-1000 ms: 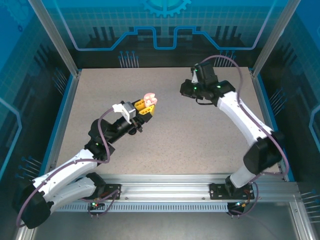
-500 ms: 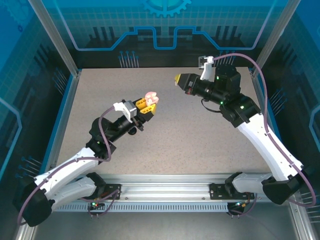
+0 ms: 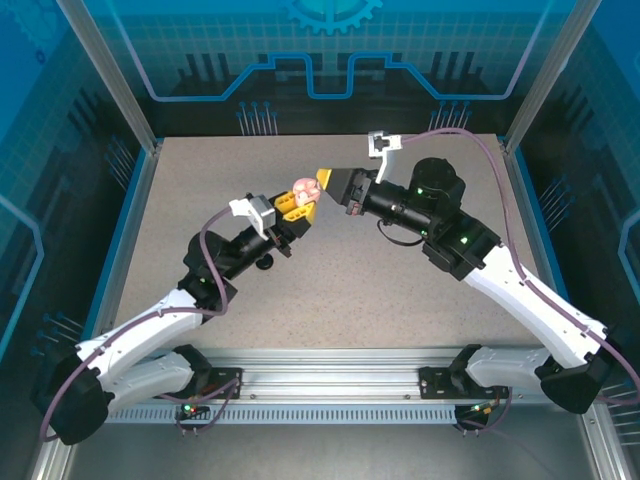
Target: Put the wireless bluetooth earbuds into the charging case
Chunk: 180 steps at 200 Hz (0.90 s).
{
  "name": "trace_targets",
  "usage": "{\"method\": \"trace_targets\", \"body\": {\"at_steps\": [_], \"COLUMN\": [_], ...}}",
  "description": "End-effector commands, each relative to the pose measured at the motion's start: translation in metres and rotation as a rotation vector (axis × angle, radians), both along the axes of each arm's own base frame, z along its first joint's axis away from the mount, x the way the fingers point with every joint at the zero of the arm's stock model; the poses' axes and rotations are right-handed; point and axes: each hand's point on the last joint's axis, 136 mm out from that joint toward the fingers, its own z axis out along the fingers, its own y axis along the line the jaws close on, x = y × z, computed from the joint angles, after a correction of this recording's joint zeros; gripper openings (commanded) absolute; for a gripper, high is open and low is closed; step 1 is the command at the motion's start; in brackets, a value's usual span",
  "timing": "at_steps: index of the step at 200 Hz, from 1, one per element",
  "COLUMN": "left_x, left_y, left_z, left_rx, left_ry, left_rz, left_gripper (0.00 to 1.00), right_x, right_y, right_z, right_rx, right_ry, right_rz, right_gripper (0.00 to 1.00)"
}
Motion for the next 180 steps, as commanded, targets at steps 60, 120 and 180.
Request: {"method": "trace_targets", "body": {"at_steps": [60,120,180], "left_x": [-0.006,-0.004,-0.005], "left_y": [0.003,0.0,0.0], "left_z": [0.038,0.037,0.037], "left_rx": [-0.075,-0.075,-0.078], "left_ry": [-0.071,-0.068,-0.064], "left_rz": [-0.006,-0.013,-0.018], "left_gripper": [0.0,0.0,0.0], "right_x": [-0.003,-0.001,0.002], "right_y": [0.006,0.013,0.014], "right_z": [0.01,0.001,-0.01], "right_rx": [0.056,0.042,0.015], "right_ry": [-0.034,-0.013,-0.004], "right_rz": [0.0,0.014,0.0], "right_gripper": [0.13,0.12,0.11]}}
